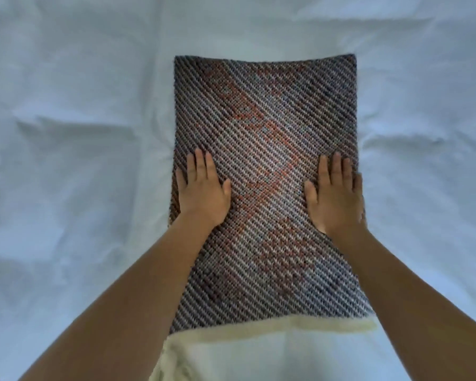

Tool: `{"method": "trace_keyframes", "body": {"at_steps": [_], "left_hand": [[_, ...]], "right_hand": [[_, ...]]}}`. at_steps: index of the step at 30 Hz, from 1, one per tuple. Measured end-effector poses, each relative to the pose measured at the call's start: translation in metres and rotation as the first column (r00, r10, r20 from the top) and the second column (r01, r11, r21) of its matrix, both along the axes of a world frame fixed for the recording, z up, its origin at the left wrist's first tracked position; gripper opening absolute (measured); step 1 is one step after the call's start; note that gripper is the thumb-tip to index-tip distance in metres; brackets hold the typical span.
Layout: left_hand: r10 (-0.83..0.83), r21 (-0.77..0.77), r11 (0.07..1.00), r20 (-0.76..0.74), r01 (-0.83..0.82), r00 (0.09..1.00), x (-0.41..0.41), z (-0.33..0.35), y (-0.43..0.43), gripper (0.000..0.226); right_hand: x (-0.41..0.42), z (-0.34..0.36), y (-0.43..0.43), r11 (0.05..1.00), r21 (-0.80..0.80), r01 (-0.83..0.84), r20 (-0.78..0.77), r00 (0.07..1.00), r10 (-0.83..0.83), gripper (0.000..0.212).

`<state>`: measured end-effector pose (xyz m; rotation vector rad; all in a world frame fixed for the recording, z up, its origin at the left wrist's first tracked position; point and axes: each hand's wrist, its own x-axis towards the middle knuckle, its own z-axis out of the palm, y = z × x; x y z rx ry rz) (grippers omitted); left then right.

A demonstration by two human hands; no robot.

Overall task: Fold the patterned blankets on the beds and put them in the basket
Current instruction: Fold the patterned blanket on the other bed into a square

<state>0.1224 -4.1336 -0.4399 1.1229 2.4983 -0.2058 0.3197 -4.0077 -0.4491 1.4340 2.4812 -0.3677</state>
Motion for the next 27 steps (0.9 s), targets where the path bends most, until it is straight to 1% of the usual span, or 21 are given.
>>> {"method": "trace_keyframes", "body": {"at_steps": [1, 3, 4, 5, 7, 9, 11, 12, 14, 15, 17, 19, 21, 24, 27], "left_hand": [[-0.029, 0.057, 0.998, -0.033, 0.031, 0.999, 0.014, 0.004, -0.008, 0.067], [-0.077, 0.177, 0.981, -0.056, 0.085, 0.996, 0.052, 0.005, -0.036, 0.066], [-0.087, 0.198, 0.976, -0.041, 0.093, 0.995, 0.070, 0.002, -0.055, 0.065], [-0.079, 0.182, 0.980, -0.022, 0.081, 0.997, 0.086, -0.001, -0.077, 0.065], [-0.004, 0.110, 0.994, 0.006, 0.003, 1.000, 0.104, -0.008, -0.119, 0.070], [0.083, 0.057, 0.995, 0.030, -0.084, 0.996, 0.105, -0.014, -0.148, 0.074], [0.106, 0.029, 0.994, 0.045, -0.108, 0.993, 0.101, -0.018, -0.158, 0.079], [0.104, 0.021, 0.994, 0.051, -0.105, 0.993, 0.100, -0.019, -0.157, 0.080], [0.112, 0.004, 0.994, 0.058, -0.113, 0.992, 0.098, -0.017, -0.150, 0.083], [0.135, 0.009, 0.991, 0.060, -0.136, 0.989, 0.095, -0.014, -0.145, 0.083], [0.186, 0.062, 0.980, 0.072, -0.191, 0.980, 0.080, -0.008, -0.129, 0.083], [0.174, 0.146, 0.972, 0.082, -0.185, 0.981, 0.056, 0.000, -0.101, 0.081], [0.078, 0.210, 0.974, 0.046, -0.086, 0.996, 0.027, 0.007, -0.061, 0.078], [-0.107, 0.221, 0.969, -0.016, 0.107, 0.994, -0.013, 0.012, 0.007, 0.077], [-0.165, 0.223, 0.960, -0.032, 0.168, 0.986, -0.053, 0.014, 0.071, 0.077]], "right_hand": [[-0.004, 0.007, -0.016, 1.000, 0.009, -0.028, -0.056, 0.998, 0.029, 0.063], [-0.005, 0.016, -0.065, 0.986, 0.017, -0.164, -0.141, 0.976, 0.165, 0.063], [0.000, 0.016, -0.093, 0.976, 0.013, -0.218, -0.156, 0.964, 0.217, 0.063], [0.010, 0.013, -0.117, 0.970, 0.005, -0.243, -0.153, 0.958, 0.241, 0.063], [0.037, 0.002, -0.143, 0.979, -0.045, -0.201, -0.071, 0.978, 0.197, 0.062], [0.062, -0.008, -0.145, 0.995, -0.062, -0.078, -0.008, 0.997, 0.078, 0.065], [0.072, -0.011, -0.141, 0.999, -0.044, -0.010, 0.017, 1.000, 0.010, 0.067], [0.071, -0.010, -0.139, 0.998, -0.061, 0.004, 0.033, 0.999, -0.002, 0.067], [0.063, -0.004, -0.137, 0.994, -0.099, 0.036, 0.037, 0.999, -0.032, 0.066], [0.058, 0.002, -0.132, 0.994, -0.099, 0.041, 0.015, 0.999, -0.040, 0.063], [0.048, 0.015, -0.111, 0.999, -0.048, 0.007, -0.094, 0.995, -0.012, 0.055], [0.038, 0.024, -0.081, 0.995, 0.055, -0.078, -0.217, 0.972, 0.088, 0.046], [0.019, 0.030, -0.046, 0.979, 0.071, -0.192, -0.259, 0.944, 0.204, 0.048], [-0.016, 0.031, 0.006, 0.947, 0.053, -0.318, -0.256, 0.912, 0.320, 0.059], [-0.056, 0.026, 0.058, 0.919, 0.072, -0.388, -0.230, 0.890, 0.393, 0.063]]}}
